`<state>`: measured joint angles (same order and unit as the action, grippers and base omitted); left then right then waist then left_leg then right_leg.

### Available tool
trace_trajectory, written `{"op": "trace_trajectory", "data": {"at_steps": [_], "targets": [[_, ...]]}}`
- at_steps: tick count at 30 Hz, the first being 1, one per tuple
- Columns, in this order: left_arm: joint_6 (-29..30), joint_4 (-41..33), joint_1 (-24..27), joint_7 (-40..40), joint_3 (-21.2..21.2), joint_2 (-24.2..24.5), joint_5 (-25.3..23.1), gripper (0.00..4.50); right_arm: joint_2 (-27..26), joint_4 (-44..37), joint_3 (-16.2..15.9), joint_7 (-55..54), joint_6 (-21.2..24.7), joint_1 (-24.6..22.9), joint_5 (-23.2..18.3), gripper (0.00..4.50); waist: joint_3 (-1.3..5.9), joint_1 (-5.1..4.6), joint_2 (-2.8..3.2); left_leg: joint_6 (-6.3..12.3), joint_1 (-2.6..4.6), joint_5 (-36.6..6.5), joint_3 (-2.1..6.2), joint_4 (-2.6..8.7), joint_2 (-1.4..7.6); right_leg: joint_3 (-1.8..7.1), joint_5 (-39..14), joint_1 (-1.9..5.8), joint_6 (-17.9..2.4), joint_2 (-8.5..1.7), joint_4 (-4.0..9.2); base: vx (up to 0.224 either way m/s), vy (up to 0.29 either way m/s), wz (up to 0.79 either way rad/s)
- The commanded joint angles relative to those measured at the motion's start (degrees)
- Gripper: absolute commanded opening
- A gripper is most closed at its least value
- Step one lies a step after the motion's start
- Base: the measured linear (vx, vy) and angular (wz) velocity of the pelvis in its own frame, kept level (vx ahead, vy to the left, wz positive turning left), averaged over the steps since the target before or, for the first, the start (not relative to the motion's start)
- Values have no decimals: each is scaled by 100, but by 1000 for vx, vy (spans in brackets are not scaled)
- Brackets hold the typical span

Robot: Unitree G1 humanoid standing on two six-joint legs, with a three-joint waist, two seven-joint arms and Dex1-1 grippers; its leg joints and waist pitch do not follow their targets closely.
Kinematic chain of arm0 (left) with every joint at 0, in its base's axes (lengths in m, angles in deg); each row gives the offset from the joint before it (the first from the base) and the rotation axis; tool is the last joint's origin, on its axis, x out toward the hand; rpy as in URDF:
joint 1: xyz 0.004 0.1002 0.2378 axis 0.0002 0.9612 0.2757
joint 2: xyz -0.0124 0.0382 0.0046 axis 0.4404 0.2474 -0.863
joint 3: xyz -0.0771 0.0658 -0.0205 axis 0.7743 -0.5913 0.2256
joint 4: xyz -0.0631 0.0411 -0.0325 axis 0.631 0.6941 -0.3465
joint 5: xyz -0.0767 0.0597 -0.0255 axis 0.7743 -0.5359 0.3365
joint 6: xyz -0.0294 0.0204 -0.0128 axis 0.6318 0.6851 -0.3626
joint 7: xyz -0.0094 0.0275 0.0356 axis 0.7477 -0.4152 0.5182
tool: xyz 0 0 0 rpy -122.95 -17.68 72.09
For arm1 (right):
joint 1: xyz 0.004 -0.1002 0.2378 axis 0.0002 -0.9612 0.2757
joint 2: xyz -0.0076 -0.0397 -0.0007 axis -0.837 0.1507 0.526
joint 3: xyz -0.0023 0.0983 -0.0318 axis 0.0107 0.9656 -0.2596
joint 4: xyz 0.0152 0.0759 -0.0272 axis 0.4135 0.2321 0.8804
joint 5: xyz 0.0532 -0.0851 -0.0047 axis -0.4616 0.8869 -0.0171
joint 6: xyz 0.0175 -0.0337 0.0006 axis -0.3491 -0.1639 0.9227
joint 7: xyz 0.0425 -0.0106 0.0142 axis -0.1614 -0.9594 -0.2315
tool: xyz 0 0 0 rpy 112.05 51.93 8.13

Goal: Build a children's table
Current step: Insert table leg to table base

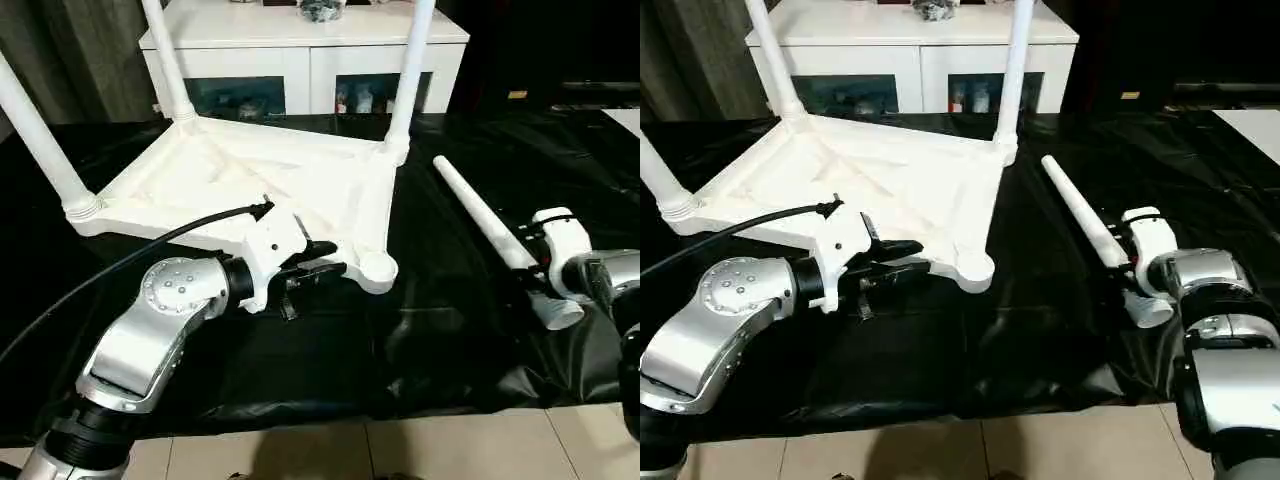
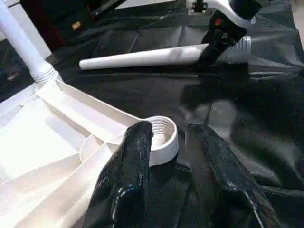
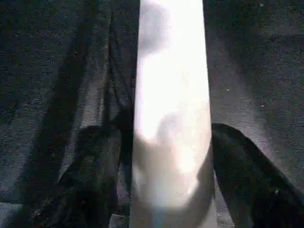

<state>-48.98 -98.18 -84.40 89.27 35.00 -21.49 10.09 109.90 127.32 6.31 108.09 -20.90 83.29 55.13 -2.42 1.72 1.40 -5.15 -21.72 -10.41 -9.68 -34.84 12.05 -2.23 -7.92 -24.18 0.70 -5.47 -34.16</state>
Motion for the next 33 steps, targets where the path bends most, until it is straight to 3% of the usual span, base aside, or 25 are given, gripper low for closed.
{"op": "trace_trajectory", "data": {"at_steps": [1, 5, 11, 17, 21, 23, 24, 25, 26, 27, 28, 29, 30, 33], "targets": [[-11, -80, -72, -20, 57, 64, -34, 147, 71, 111, -12, 33, -66, 108, 31, 259, 376, -11, -87, 166, 34, -1652, -93, 362, -23, 15, -1894, 257, -1310, -54, 358, 0, 0, 0], [-26, -42, -87, -20, 68, 68, -22, 147, 66, 201, 8, -11, -153, 145, 38, 218, 388, -6, -81, 198, 15, -1511, -96, 353, -17, 15, -1686, 264, -1385, -55, 331, 0, 0, 0], [11, -33, -118, -90, 118, 55, 17, 147, 57, 270, 217, -184, -254, 142, -72, 188, 367, -6, -83, 167, 27, -1702, -99, 357, -22, 12, -1943, 245, -1317, -54, 363, 0, 0, 0], [271, 251, -302, -685, 522, -195, 33, 147, 151, -145, 837, 54, -543, 83, -683, 186, 390, -12, -133, 242, 1, -1535, -111, 334, -38, 19, -1821, 262, -1267, -47, 349, 0, 0, 0], [913, 461, -557, -1244, 1117, -694, 482, 180, -39, -1469, 1301, 695, -381, -273, -1383, 185, 409, 25, -125, 411, -28, -1205, -110, 311, -44, 22, -1506, 292, -1284, -43, 316, 0, 0, 0], [1076, 485, -613, -1341, 1243, -813, 626, 200, -99, -1740, 1363, 746, -381, -359, -1498, 185, 410, 27, -135, 449, -26, -1163, -106, 318, -42, 14, -1485, 288, -1322, -40, 310, 0, 0, 0], [1215, 509, -692, -1421, 1363, -948, 792, 224, -219, -2194, 1406, 906, -318, -514, -1718, 185, 416, 38, -144, 472, -13, -1159, -113, 308, -43, 15, -1524, 273, -1333, -46, 327, 0, 0, 0], [1554, 594, -911, -1662, 1690, -1312, 1215, 224, -522, -3289, 1471, 1253, -74, -884, -2296, 185, 384, 40, -113, 506, -6, -1183, -158, 314, -64, 43, -1455, 275, -1305, -12, 366, 0, 0, 0], [1665, 661, -1055, -1771, 1842, -1504, 1440, 224, -690, -3901, 1449, 1460, 154, -1095, -2653, 185, 418, 67, -112, 593, 13, -1115, -114, 318, -27, 44, -1255, 280, -1353, -19, 324, 0, 0, 0], [1788, 726, -1230, -1828, 1980, -1701, 1703, 228, -877, -4568, 1388, 1647, 398, -1335, -3042, 185, 387, 59, -114, 642, -19, -1060, -137, 336, -60, 47, -1205, 303, -1306, 0, 355, 0, 0, 0], [1935, 779, -1376, -1814, 2068, -1840, 1955, 243, -1002, -4941, 1282, 1724, 574, -1476, -3260, 185, 414, 74, -137, 646, -30, -987, -95, 352, -32, 26, -1163, 322, -1317, -18, 319, 0, 0, 0], [2058, 814, -1503, -1784, 2135, -1958, 2152, 257, -1084, -5239, 1153, 1816, 661, -1615, -3382, 185, 431, 98, -116, 620, -9, -968, -77, 352, -25, 12, -1215, 318, -1332, -42, 309, 0, 0, 0], [2318, 869, -1660, -1765, 2235, -2107, 2405, 268, -1194, -5478, 1022, 1907, 764, -1729, -3493, 184, 420, 117, -126, 547, 28, -1084, -94, 343, -9, 25, -1355, 259, -1396, -41, 341, 0, 0, 0], [2575, 950, -1831, -1761, 2329, -2260, 2634, 302, -1306, -5698, 885, 2034, 860, -1831, -3601, 184, 393, 143, -135, 466, 16, -1161, -103, 357, -25, 37, -1617, 262, -1296, -41, 368, 0, 0, 0]]}}
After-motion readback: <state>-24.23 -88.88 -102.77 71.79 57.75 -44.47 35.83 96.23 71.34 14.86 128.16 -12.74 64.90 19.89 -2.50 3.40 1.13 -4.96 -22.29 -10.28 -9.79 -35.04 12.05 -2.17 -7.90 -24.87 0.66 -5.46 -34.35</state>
